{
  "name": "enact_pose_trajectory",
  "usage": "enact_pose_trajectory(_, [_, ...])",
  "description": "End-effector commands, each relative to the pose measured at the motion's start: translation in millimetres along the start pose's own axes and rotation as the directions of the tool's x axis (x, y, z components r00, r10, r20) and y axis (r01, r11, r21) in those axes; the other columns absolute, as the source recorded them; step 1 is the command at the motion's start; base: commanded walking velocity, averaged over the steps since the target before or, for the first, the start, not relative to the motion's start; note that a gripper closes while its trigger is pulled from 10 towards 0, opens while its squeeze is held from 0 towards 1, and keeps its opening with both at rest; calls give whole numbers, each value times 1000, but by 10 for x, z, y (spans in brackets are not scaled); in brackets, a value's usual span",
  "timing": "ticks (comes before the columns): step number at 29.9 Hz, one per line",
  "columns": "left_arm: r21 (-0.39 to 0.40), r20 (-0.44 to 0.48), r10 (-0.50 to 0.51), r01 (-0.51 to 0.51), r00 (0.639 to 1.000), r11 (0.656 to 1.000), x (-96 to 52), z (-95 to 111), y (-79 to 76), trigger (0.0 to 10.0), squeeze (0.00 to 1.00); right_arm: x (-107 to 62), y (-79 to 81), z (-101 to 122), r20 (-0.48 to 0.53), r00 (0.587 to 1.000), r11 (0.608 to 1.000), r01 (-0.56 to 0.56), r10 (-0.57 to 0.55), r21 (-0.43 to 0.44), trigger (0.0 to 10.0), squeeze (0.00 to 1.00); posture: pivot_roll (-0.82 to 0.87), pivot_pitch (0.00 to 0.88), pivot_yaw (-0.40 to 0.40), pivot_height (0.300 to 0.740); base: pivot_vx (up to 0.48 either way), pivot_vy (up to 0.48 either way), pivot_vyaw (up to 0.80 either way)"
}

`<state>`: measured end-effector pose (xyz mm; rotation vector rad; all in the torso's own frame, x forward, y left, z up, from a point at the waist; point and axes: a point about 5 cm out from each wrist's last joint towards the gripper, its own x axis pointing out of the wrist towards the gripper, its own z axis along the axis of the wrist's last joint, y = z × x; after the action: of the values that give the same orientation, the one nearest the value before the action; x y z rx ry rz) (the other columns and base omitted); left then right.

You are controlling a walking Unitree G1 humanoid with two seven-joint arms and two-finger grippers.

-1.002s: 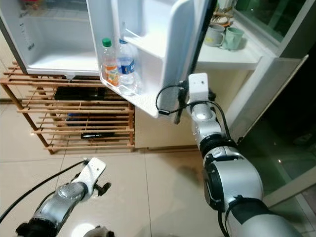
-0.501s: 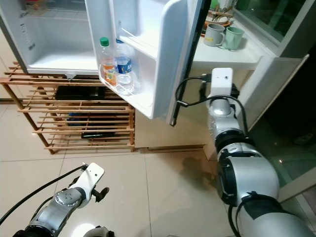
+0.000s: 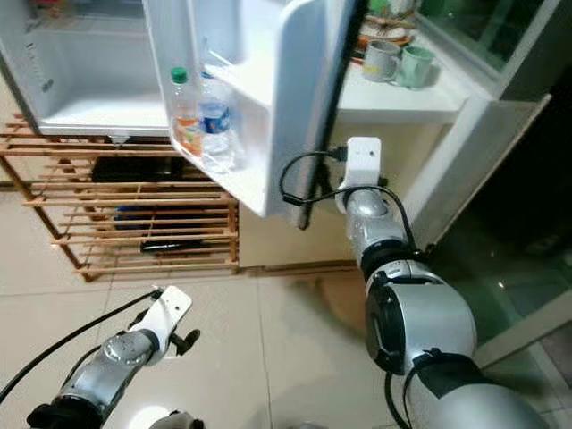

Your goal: Restocking fridge

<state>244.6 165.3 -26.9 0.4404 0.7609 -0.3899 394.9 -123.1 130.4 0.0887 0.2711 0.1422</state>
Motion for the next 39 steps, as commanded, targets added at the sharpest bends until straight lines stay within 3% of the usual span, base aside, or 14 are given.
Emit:
enact_pose_trajectory(1, [18,21,-24,24,999,1000,25,73,-56,10000,0,47,273,318,91,988,992,-128,128,3,10000,0,26,0,-75,740,0,0,0])
enact_pose_trajectory(3, [18,28,-37,37,999,999,30,89,-82,10000,0,48,427,377,121,970,976,-215,211,21,10000,0,21,0,-75,740,0,0,0])
enact_pose_trajectory(6, [16,35,-70,69,997,997,24,98,-135,10000,0,-62,970,532,204,776,787,-615,596,42,10000,0,26,0,-86,740,0,0,0])
enact_pose_trajectory(7, [16,35,-70,69,997,997,24,98,-135,10000,0,-62,970,532,204,776,787,-615,596,42,10000,0,26,0,-86,740,0,0,0])
enact_pose_trajectory(8, [16,35,-74,74,997,997,21,95,-143,10000,0,-125,1084,564,221,693,704,-709,686,37,10000,0,26,0,-87,740,0,0,0])
enact_pose_trajectory(11, [4,40,-93,93,995,996,3,66,-158,10000,0,-714,1277,608,285,339,337,-940,897,59,10000,0,17,0,-97,740,0,0,0])
enact_pose_trajectory(12, [1,41,-97,97,994,995,3,66,-171,10000,0,-829,1270,529,277,294,280,-956,915,91,10000,0,-1,0,-102,740,0,0,0])
enact_pose_trajectory(18, [31,102,-155,153,983,988,29,203,-313,10000,0,-499,727,-93,154,642,597,-761,751,254,10000,0,-23,0,-96,740,0,0,0])
enact_pose_trajectory(21, [30,212,-149,146,966,989,11,424,-320,10000,0,-449,478,-272,65,773,754,-631,631,180,10000,0,-24,0,-96,740,0,0,0])
enact_pose_trajectory(23, [-15,339,-44,52,940,999,-34,682,-186,10000,0,-429,177,-419,-24,910,910,-412,414,44,10000,0,-23,0,-100,740,0,0,0])
enact_pose_trajectory(24, [-52,386,8,14,922,999,-63,785,-119,10000,0,-444,59,-477,-53,942,944,-331,330,-2,10000,0,-22,0,-101,740,0,0,0])
enact_pose_trajectory(30, [-260,543,244,-115,803,959,-289,1174,188,10000,0,-483,-466,-581,-49,999,1000,6,-7,-12,10000,0,-3,0,-106,740,0,0,0])
enact_pose_trajectory(35, [-379,595,426,-230,682,896,-608,1200,452,10000,0,-634,-939,-600,54,960,947,279,-273,-162,10000,0,9,0,-84,740,0,0,0])
enact_pose_trajectory(39, [-393,565,482,-296,669,871,-700,1077,548,10000,0,-701,-1023,-718,48,943,929,334,-331,-162,10000,0,21,0,-76,740,0,0,0])
